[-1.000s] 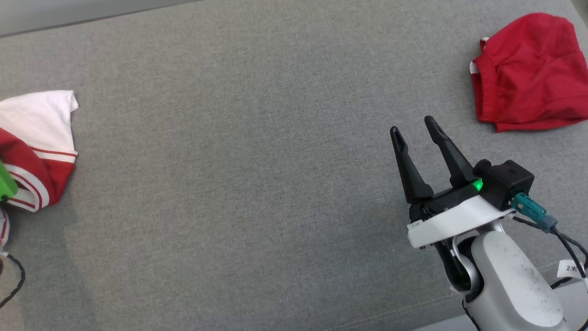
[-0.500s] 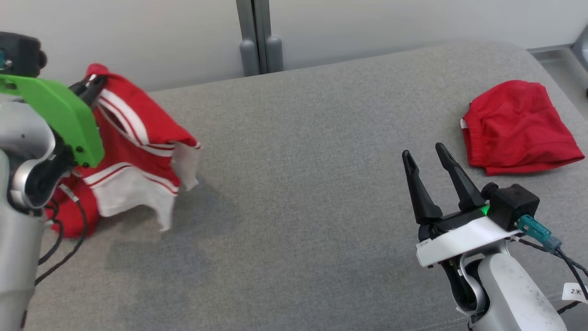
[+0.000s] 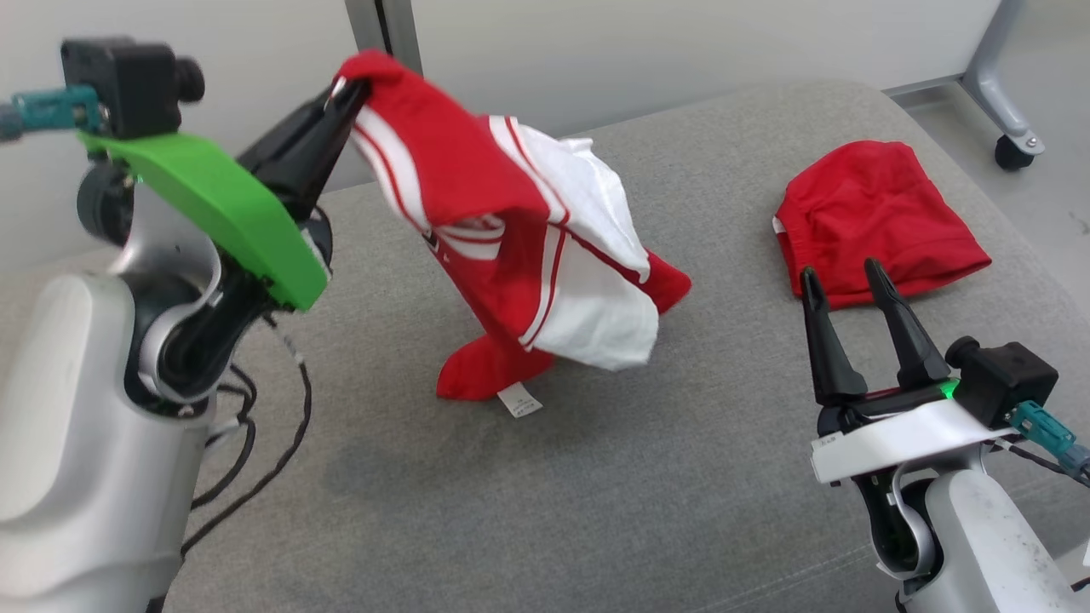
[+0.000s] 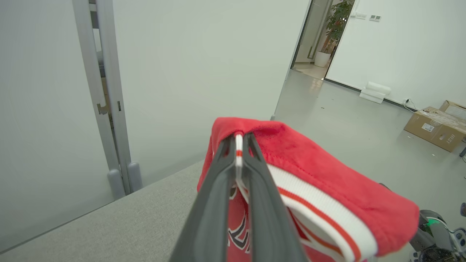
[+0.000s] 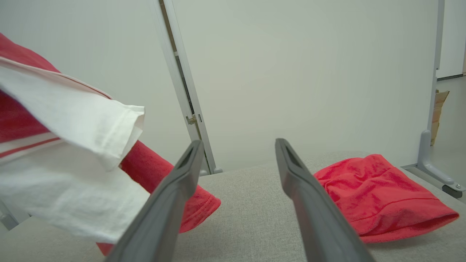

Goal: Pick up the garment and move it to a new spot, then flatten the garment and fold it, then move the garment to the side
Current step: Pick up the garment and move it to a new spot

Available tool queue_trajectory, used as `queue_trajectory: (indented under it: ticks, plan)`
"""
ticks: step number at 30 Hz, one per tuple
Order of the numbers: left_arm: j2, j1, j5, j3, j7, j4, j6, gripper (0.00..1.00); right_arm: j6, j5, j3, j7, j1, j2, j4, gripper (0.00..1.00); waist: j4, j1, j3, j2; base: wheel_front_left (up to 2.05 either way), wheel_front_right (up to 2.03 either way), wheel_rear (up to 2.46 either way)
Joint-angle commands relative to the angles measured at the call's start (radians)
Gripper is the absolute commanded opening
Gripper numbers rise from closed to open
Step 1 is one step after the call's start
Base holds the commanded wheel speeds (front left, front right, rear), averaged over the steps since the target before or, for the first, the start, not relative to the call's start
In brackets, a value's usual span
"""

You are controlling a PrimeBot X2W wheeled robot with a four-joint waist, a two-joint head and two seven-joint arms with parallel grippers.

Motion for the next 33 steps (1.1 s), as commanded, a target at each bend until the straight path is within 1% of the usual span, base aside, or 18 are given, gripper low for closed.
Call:
queue_trajectory:
  ticks: [1, 5, 7, 9, 11, 12, 13, 15, 17, 18, 21, 23, 24, 25, 27, 31, 33]
  plan:
    - [0.027, 0.060, -0.010, 0.000, 0.000, 0.026, -0.002, 0.00, -0.001, -0.002, 0.000, -0.003, 0.008, 0.000, -0.003, 1.00, -0.016, 0.0000, 0.016, -0.0001, 0.00, 0.00, 0.00]
    - [0.087, 0.199, -0.001, -0.010, -0.035, 0.115, -0.002, 0.00, -0.001, 0.001, 0.000, -0.003, 0.023, 0.002, 0.004, 1.00, -0.015, 0.0000, 0.027, -0.0001, 0.00, 0.00, 0.00]
    - [0.114, 0.263, 0.013, -0.014, -0.079, 0.181, -0.002, 0.00, -0.001, 0.001, 0.003, -0.003, 0.027, 0.000, 0.010, 1.00, -0.006, 0.0000, 0.031, -0.0001, 0.00, 0.00, 0.00]
    - [0.127, 0.305, 0.025, -0.009, -0.143, 0.266, -0.002, 0.00, -0.001, 0.001, 0.013, -0.003, 0.024, -0.003, 0.016, 1.00, 0.005, 0.0000, 0.030, -0.0001, 0.00, 0.00, 0.00]
    - [0.129, 0.320, 0.021, -0.002, -0.242, 0.341, -0.002, 0.00, -0.001, 0.000, 0.023, -0.003, 0.019, -0.007, 0.020, 1.00, 0.018, 0.0000, 0.029, -0.0001, 0.00, 0.00, 0.00]
    - [0.116, 0.329, -0.006, 0.011, -0.301, 0.384, -0.002, 0.42, -0.001, -0.001, 0.028, -0.003, 0.014, -0.009, 0.022, 1.00, 0.026, 0.0000, 0.026, -0.0001, 0.00, 0.00, 0.00]
    - [0.114, 0.336, -0.013, 0.014, -0.343, 0.417, -0.002, 1.00, -0.001, -0.001, 0.034, -0.003, 0.010, -0.010, 0.024, 1.00, 0.030, 0.0000, 0.024, -0.0001, 0.00, 0.00, 0.00]
    - [0.139, 0.337, -0.003, -0.005, -0.427, 0.477, -0.002, 1.00, -0.001, -0.002, 0.049, -0.003, 0.002, -0.013, 0.029, 1.00, 0.040, 0.0000, 0.018, -0.0001, 0.00, 0.00, 0.00]
    - [0.138, 0.319, -0.010, -0.033, -0.500, 0.506, -0.002, 1.00, -0.001, 0.000, 0.055, -0.003, 0.004, -0.016, 0.032, 1.00, 0.055, 0.0000, 0.013, -0.0001, 0.00, 0.00, 0.00]
    - [0.146, 0.309, 0.000, -0.053, -0.531, 0.515, -0.002, 1.00, -0.001, 0.001, 0.057, -0.003, 0.008, -0.018, 0.036, 1.00, 0.065, 0.0000, 0.010, -0.0001, 0.00, 0.00, 0.00]
    - [0.172, 0.288, 0.040, -0.109, -0.604, 0.513, -0.002, 1.00, -0.001, 0.002, 0.062, -0.003, 0.021, -0.019, 0.042, 1.00, 0.088, 0.0000, 0.002, -0.0001, 0.00, 0.00, 0.00]
    - [0.179, 0.281, 0.080, -0.124, -0.656, 0.506, -0.001, 1.00, -0.001, 0.002, 0.059, -0.003, 0.031, -0.018, 0.045, 1.00, 0.102, 0.0000, -0.004, -0.0001, 0.00, 0.00, 0.00]
    - [0.173, 0.278, 0.096, -0.128, -0.678, 0.491, 0.007, 1.00, -0.001, 0.002, 0.055, -0.003, 0.035, -0.018, 0.045, 1.00, 0.111, 0.0000, -0.008, -0.0001, 0.00, 0.00, 0.00]
    - [0.169, 0.280, 0.110, -0.126, -0.693, 0.476, 0.021, 1.00, -0.001, 0.002, 0.054, -0.003, 0.039, -0.017, 0.045, 1.00, 0.117, 0.0000, -0.011, -0.0001, 0.00, 0.00, 0.00]
    - [0.160, 0.299, 0.153, -0.120, -0.716, 0.427, 0.064, 1.00, -0.001, 0.002, 0.050, -0.003, 0.052, -0.018, 0.046, 1.00, 0.130, 0.0000, -0.018, -0.0001, 0.00, 0.00, 0.00]
    - [0.136, 0.386, 0.238, -0.090, -0.733, 0.282, 0.176, 1.00, -0.001, -0.004, 0.041, -0.003, 0.068, -0.018, 0.041, 1.00, 0.147, 0.0000, -0.028, -0.0001, 0.00, 0.00, 0.00]
    - [0.115, 0.438, 0.287, -0.075, -0.732, 0.203, 0.218, 1.00, -0.001, -0.004, 0.039, -0.003, 0.074, -0.021, 0.039, 1.00, 0.151, 0.0000, -0.030, -0.0001, 0.00, 0.00, 0.00]
